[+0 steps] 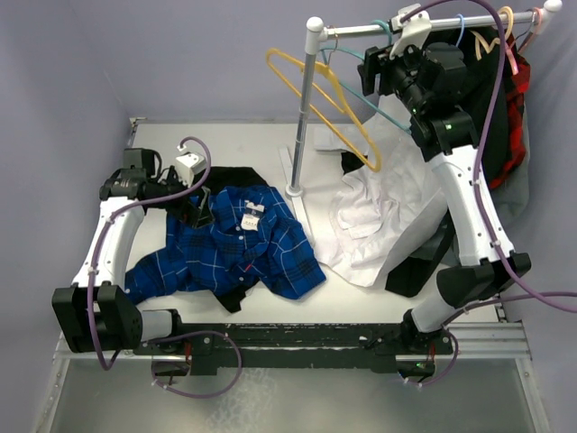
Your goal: Place the shirt on the hanger
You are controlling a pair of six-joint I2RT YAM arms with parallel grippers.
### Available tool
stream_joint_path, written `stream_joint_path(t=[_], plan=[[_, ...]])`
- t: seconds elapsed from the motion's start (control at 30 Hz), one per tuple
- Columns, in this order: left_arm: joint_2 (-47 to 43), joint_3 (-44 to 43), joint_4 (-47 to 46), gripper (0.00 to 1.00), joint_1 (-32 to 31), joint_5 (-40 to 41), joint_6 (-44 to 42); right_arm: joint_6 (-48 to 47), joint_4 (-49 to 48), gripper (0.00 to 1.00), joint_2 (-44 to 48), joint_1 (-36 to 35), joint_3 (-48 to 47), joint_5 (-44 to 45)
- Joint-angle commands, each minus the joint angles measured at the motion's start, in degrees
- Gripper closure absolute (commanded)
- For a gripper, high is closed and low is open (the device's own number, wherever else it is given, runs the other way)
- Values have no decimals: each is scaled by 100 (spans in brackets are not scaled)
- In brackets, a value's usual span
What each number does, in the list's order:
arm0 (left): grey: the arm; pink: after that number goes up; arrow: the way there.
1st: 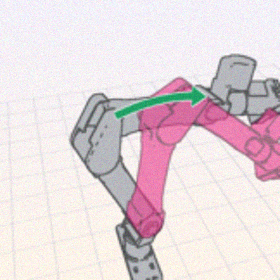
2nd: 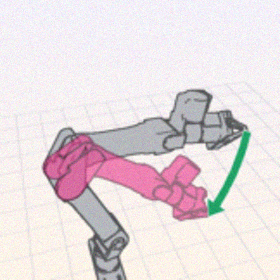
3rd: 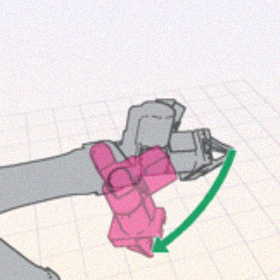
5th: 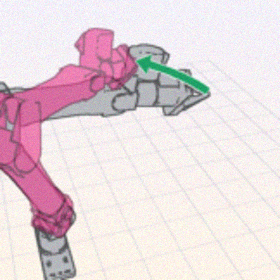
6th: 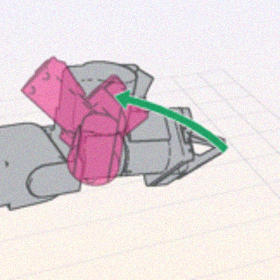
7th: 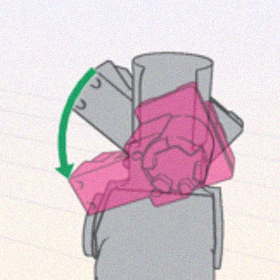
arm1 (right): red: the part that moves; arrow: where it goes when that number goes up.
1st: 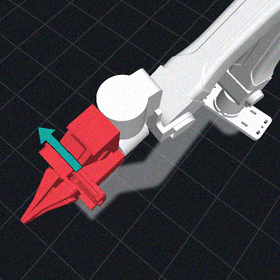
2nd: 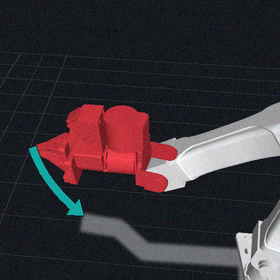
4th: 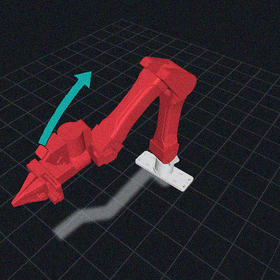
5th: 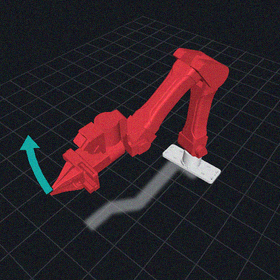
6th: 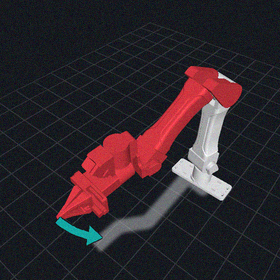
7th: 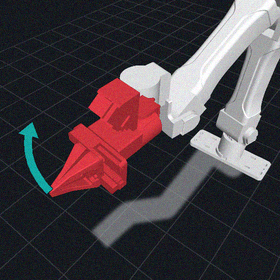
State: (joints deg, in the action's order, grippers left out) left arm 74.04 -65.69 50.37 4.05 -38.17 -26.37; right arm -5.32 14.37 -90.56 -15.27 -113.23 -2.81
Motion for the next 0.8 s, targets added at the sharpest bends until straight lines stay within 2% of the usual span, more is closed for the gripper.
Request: stream_joint_path(t=[0.0, 0.17, 0.27, 0.3, 0.43, 0.47, 0.77], plan=[[40, -2, -205, 0, -24, -141, -121, 154, -193, 28, -53, 239, -175, -258], [106, 69, -288, 0, -19, -129, -123, 241, -247, 31, -212, 322, -118, -486], [151, 87, -308, 0, -19, -131, -118, 308, -419, 40, -212, 323, 56, -701], [156, 88, -313, 0, -19, -126, -121, 316, -506, 49, -200, 325, 116, -805], [173, 100, -309, 0, -19, -115, -123, 370, -740, 94, -142, 331, 272, -1025], [173, 107, -308, 0, -18, -105, -123, 386, -762, 100, -138, 331, 278, -1048], [184, 171, -330, 0, -19, -56, -127, 384, -886, 100, 90, 348, 455, -986]])
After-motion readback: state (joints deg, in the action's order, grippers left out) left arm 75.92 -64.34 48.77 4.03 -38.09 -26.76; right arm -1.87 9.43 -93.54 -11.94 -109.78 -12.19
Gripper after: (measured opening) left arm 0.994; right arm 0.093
